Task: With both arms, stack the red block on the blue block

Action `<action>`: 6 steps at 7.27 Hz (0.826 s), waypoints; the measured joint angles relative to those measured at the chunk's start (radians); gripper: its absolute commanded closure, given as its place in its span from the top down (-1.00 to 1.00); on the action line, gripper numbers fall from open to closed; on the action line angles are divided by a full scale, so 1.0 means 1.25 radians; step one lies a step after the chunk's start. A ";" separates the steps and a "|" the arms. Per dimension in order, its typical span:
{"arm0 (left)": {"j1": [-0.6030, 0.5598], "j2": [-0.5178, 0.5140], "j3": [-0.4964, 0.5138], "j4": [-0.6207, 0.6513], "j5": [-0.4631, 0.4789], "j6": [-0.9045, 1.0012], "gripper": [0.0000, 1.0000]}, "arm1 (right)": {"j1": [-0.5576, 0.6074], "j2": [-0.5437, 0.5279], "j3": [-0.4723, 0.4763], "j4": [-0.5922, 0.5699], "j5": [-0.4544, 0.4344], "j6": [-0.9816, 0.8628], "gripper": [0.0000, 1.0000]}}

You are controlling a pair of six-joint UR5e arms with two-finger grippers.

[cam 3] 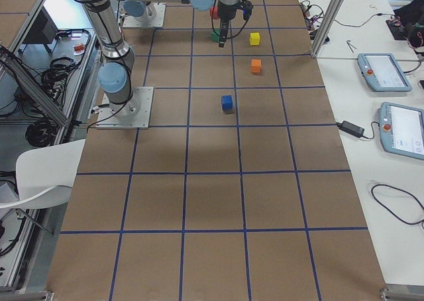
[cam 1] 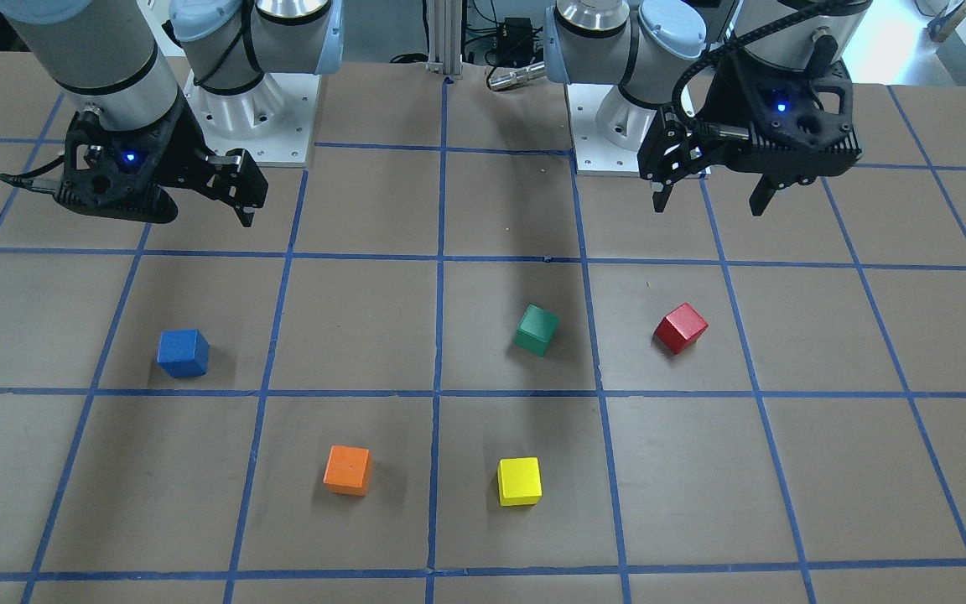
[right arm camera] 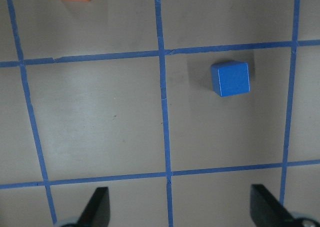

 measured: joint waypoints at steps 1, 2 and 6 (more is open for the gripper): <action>0.000 0.002 0.000 -0.004 -0.001 -0.001 1.00 | 0.000 0.000 0.001 0.000 0.000 0.003 1.00; 0.001 0.006 -0.001 -0.009 -0.003 0.000 1.00 | 0.000 0.000 0.002 0.001 -0.001 0.004 1.00; 0.021 -0.004 -0.024 -0.022 -0.001 0.026 1.00 | -0.001 -0.001 0.008 0.001 -0.001 0.003 1.00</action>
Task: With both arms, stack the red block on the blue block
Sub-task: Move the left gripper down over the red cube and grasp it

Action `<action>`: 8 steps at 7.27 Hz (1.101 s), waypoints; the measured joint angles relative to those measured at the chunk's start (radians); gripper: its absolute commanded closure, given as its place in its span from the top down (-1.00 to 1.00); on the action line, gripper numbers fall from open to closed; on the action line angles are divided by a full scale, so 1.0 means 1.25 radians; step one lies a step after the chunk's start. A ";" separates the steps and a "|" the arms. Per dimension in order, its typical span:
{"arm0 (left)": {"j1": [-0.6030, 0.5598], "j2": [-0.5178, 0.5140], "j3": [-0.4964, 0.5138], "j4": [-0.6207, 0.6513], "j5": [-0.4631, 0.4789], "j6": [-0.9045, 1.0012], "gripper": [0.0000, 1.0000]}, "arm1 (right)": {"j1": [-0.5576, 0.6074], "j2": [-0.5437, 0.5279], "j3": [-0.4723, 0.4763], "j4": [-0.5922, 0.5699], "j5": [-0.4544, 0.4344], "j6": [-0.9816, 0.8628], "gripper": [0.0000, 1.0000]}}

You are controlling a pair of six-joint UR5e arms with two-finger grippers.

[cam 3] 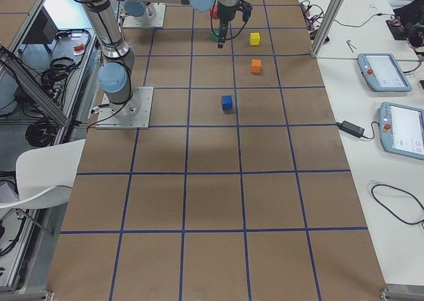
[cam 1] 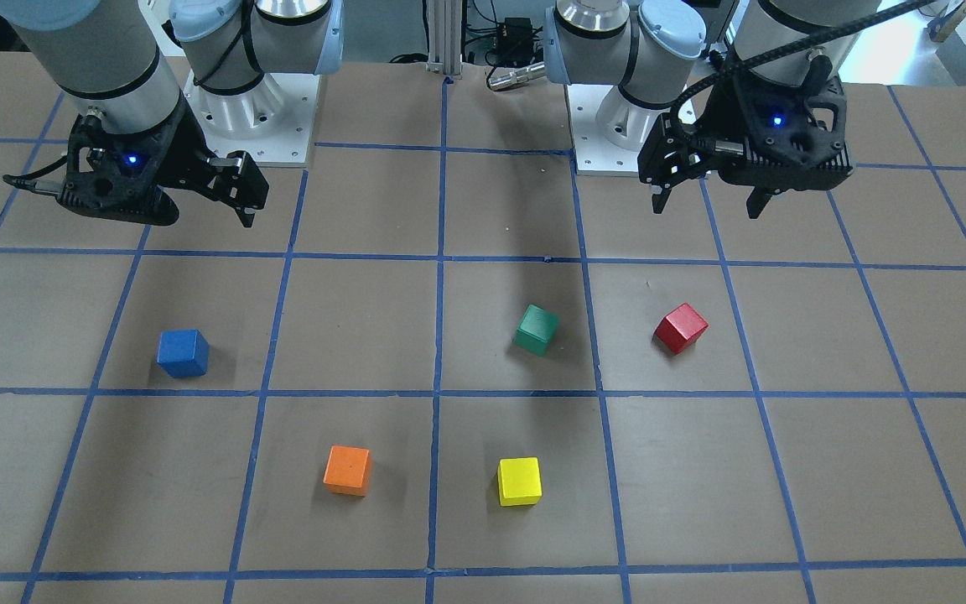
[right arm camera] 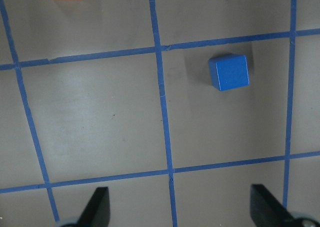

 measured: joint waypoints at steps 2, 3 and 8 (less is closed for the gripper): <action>0.076 0.011 -0.094 0.035 -0.001 0.006 1.00 | 0.000 0.000 0.001 -0.001 -0.001 -0.001 1.00; 0.116 0.009 -0.149 0.088 -0.002 0.008 1.00 | 0.000 0.000 0.001 0.000 -0.001 0.000 1.00; 0.220 -0.024 -0.479 0.515 -0.003 0.043 1.00 | 0.000 0.000 0.003 0.000 -0.001 0.000 1.00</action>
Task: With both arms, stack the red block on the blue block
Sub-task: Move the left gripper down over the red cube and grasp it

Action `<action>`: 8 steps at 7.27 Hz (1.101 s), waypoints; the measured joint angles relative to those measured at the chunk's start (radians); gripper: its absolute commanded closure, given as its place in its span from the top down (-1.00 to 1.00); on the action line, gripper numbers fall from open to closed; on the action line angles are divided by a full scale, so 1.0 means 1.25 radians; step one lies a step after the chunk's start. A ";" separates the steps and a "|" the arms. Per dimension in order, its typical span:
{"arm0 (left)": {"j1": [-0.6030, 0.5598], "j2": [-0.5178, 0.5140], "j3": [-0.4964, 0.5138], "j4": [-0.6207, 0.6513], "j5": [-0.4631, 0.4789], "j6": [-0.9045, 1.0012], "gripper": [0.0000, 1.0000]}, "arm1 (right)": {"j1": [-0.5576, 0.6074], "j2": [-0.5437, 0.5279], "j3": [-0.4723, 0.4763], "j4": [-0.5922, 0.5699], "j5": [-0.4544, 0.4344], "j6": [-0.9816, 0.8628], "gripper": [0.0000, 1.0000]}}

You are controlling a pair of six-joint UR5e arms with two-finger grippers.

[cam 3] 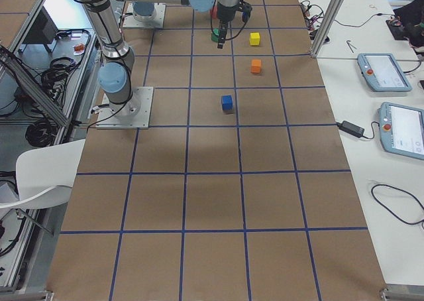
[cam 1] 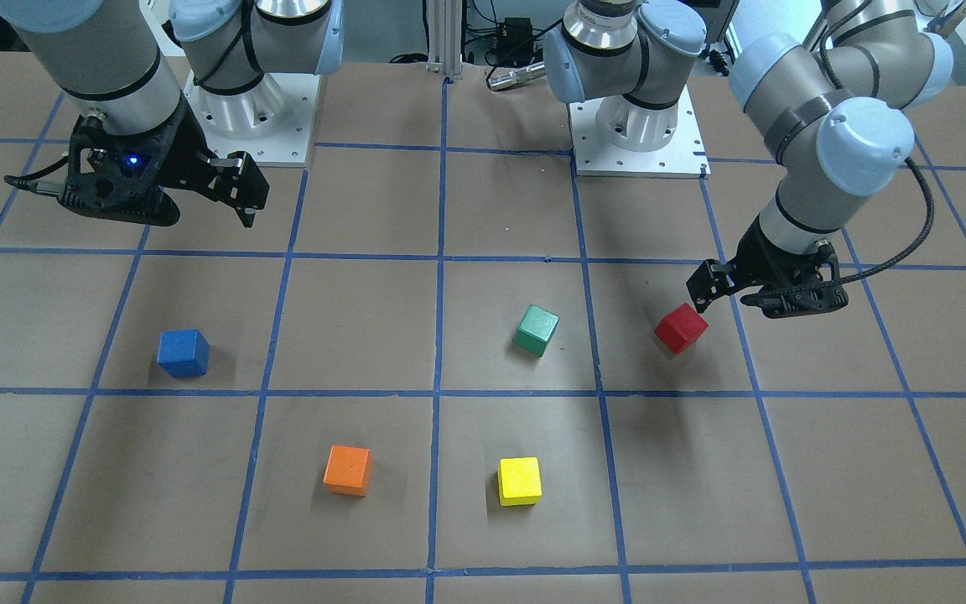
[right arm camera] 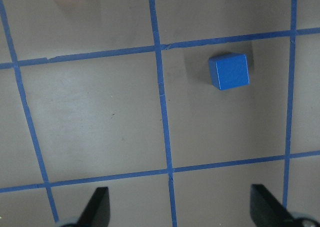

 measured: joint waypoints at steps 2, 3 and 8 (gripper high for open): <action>0.009 -0.024 -0.080 0.101 -0.014 -0.061 1.00 | 0.000 0.000 0.001 0.000 0.001 0.000 1.00; 0.010 -0.040 -0.097 0.125 -0.037 -0.071 1.00 | 0.000 0.000 0.001 0.000 0.000 0.000 1.00; 0.009 -0.113 -0.113 0.194 -0.056 -0.078 -0.98 | 0.000 0.000 0.002 0.000 -0.001 0.000 1.00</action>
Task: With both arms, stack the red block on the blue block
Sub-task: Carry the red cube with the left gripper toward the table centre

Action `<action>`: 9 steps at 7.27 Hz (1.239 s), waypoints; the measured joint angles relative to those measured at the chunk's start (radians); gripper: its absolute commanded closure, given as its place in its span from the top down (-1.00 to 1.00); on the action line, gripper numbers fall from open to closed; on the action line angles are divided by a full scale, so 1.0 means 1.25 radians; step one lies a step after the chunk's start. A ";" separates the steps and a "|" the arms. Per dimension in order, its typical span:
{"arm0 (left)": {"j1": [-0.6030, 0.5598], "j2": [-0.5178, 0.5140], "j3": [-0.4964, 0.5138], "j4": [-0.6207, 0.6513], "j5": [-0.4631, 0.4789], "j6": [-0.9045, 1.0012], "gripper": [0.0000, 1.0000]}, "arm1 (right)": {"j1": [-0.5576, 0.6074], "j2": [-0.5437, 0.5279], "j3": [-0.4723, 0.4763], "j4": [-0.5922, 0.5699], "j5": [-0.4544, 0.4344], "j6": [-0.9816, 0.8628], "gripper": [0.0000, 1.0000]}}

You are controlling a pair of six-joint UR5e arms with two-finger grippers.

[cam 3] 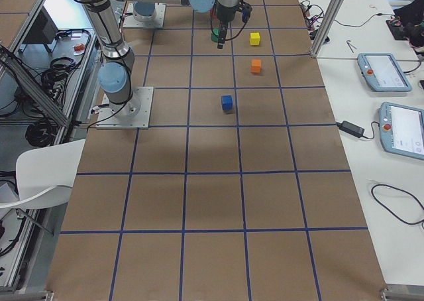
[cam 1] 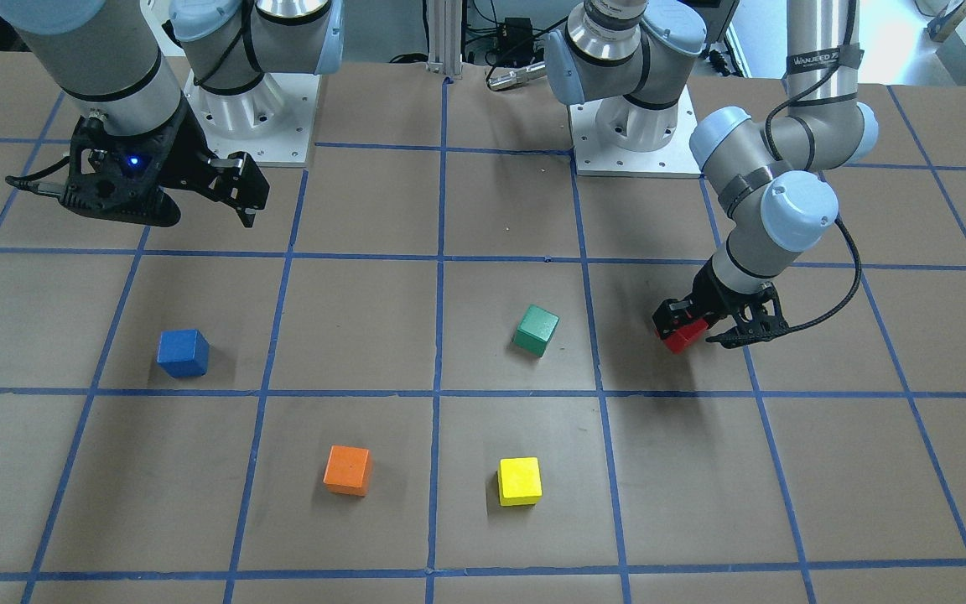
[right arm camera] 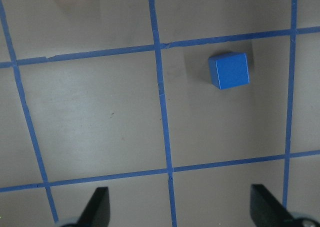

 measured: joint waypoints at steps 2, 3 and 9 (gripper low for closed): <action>-0.013 0.010 0.017 0.005 -0.005 -0.001 -1.00 | 0.000 0.000 0.000 0.000 0.000 0.000 1.00; -0.035 0.025 0.042 -0.028 -0.015 -0.001 -1.00 | 0.000 0.000 0.000 0.000 0.000 0.000 1.00; -0.411 0.013 0.322 -0.285 -0.032 -0.142 -1.00 | -0.006 0.005 0.002 -0.003 0.002 -0.010 1.00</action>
